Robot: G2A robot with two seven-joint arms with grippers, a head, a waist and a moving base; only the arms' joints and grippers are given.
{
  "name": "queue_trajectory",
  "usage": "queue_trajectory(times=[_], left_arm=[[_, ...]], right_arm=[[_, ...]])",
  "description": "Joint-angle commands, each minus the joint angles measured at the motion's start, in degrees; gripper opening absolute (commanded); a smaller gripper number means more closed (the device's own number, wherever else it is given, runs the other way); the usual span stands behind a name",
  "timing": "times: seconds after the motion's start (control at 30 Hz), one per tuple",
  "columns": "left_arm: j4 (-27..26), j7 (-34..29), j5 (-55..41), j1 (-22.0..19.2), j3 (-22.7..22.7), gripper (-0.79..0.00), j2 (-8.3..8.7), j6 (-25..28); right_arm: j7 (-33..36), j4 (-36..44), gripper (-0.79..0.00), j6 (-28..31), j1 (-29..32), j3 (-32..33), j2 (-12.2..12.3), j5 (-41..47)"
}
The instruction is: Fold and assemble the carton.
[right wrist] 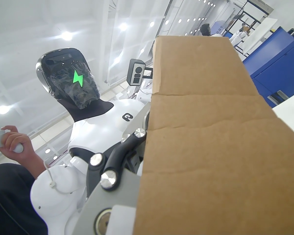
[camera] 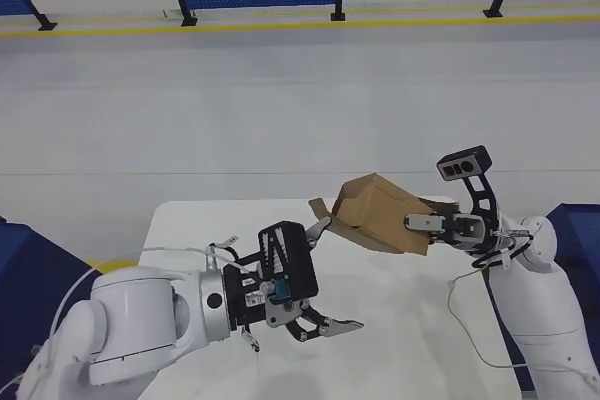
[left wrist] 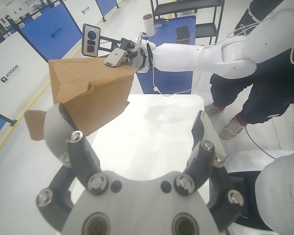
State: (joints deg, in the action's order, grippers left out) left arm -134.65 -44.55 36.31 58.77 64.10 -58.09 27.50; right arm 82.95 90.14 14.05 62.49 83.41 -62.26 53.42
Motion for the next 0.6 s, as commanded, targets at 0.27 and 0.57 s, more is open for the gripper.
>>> queue_trajectory(times=[0.27, 0.57], left_arm=[[0.00, -0.95, -0.29, 0.68, 1.03, 0.000, 0.34, 1.38], [0.00, -2.64, -2.85, -0.72, -0.10, 0.000, 0.34, 1.59]], right_arm=[[0.77, 1.38, -0.785, -0.77, -0.03, -0.69, 0.09, -0.95], [1.01, 1.44, -0.785, -0.98, -0.18, -0.90, 0.15, -0.90]])
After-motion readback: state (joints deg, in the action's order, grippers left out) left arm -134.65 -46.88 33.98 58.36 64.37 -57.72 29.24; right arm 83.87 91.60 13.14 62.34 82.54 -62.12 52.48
